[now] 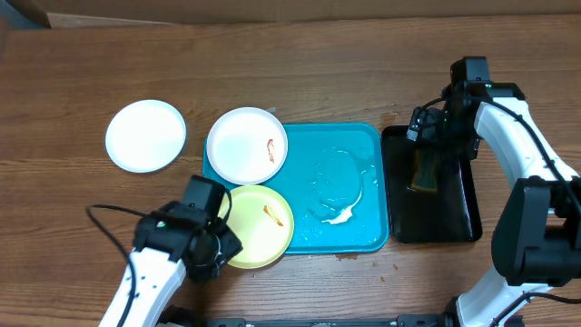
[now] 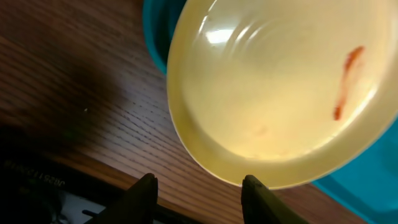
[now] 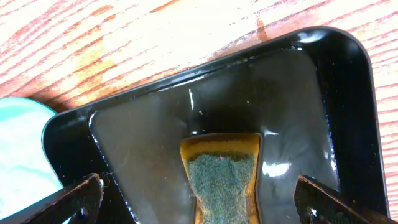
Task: Clean dirty plates on tray and stack at the side
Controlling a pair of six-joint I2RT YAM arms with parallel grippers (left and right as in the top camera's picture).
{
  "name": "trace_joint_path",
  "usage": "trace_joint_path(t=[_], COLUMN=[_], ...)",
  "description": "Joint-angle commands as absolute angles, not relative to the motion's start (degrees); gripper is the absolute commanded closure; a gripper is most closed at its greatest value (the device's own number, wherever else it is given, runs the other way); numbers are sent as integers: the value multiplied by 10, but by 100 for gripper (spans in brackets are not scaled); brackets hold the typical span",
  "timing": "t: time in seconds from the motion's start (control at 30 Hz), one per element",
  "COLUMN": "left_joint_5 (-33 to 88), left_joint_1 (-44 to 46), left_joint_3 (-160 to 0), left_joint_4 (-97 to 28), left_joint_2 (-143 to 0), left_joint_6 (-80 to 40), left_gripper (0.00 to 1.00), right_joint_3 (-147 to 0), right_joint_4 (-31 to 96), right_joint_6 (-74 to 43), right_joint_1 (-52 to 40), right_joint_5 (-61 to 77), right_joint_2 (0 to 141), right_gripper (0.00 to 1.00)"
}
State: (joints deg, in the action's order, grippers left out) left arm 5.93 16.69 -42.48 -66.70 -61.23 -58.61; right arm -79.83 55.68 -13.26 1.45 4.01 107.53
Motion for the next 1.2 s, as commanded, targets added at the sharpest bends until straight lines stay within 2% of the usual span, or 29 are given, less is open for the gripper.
trace_joint_path(t=[0.0, 0.13, 0.37, 0.77, 0.9, 1.17], left_joint_5=[73, 62, 52, 60, 58, 58], left_joint_1=[168, 168, 168, 169, 169, 169], left_joint_3=[-411, -411, -407, -405, -397, -388], left_joint_4=[-650, -642, -611, -630, -621, -608], left_joint_2=[-651, -695, -752, -754, -754, -754], left_joint_6=[-605, -604, -600, -569, -568, -570], left_gripper=[54, 52, 65, 66, 73, 74], right_joint_3=[-806, -806, -806, -806, -806, -806], right_joint_4=[556, 556, 556, 556, 556, 556], right_joint_6=[-131, -131, -131, -131, -131, -131], right_joint_1=[16, 16, 16, 16, 16, 16], right_joint_5=[36, 36, 36, 36, 36, 36], right_joint_2=[1074, 1074, 1074, 1074, 1074, 1074], right_gripper=[0, 0, 0, 0, 0, 0])
